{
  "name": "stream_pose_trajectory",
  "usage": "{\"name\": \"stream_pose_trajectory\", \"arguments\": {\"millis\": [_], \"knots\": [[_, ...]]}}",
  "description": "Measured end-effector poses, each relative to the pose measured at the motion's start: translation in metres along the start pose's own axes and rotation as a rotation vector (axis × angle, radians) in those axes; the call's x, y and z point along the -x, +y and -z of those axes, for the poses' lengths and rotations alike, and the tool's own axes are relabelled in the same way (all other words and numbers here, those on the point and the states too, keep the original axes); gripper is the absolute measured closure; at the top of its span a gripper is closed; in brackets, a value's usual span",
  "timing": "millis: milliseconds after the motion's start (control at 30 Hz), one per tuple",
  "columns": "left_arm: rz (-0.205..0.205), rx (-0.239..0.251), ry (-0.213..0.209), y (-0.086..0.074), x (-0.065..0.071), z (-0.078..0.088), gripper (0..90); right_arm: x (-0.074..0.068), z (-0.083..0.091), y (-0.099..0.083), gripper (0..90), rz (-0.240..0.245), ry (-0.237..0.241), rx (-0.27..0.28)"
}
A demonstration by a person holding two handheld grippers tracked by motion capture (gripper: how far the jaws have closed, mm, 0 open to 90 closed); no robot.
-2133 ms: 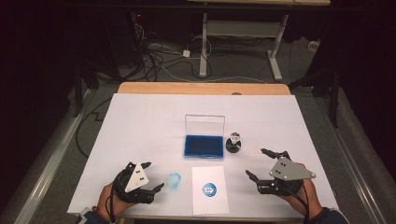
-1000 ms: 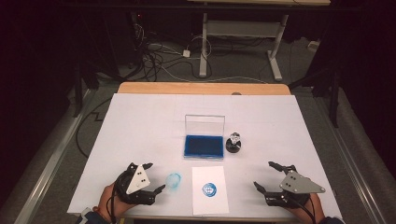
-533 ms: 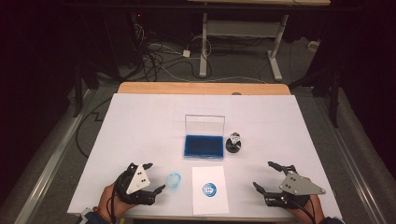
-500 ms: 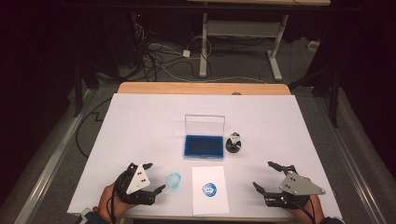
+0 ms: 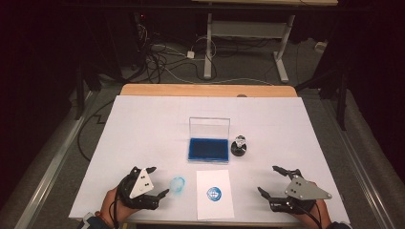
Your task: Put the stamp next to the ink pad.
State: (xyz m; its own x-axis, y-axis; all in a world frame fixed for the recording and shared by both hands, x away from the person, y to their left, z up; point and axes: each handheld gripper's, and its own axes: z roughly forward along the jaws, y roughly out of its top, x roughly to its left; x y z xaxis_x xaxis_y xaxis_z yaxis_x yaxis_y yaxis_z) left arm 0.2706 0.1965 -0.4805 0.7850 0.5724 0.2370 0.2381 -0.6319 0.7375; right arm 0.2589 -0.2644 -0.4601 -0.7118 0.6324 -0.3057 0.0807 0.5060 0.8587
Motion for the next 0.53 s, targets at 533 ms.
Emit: {"name": "stream_pose_trajectory", "arguments": {"millis": [533], "knots": [[0.006, -0.004, 0.003, 0.0008, -0.0016, -0.0019, 17.4, 0.0019, -0.0004, -0.0005, 19.6, -0.002, 0.005, 0.003]]}}
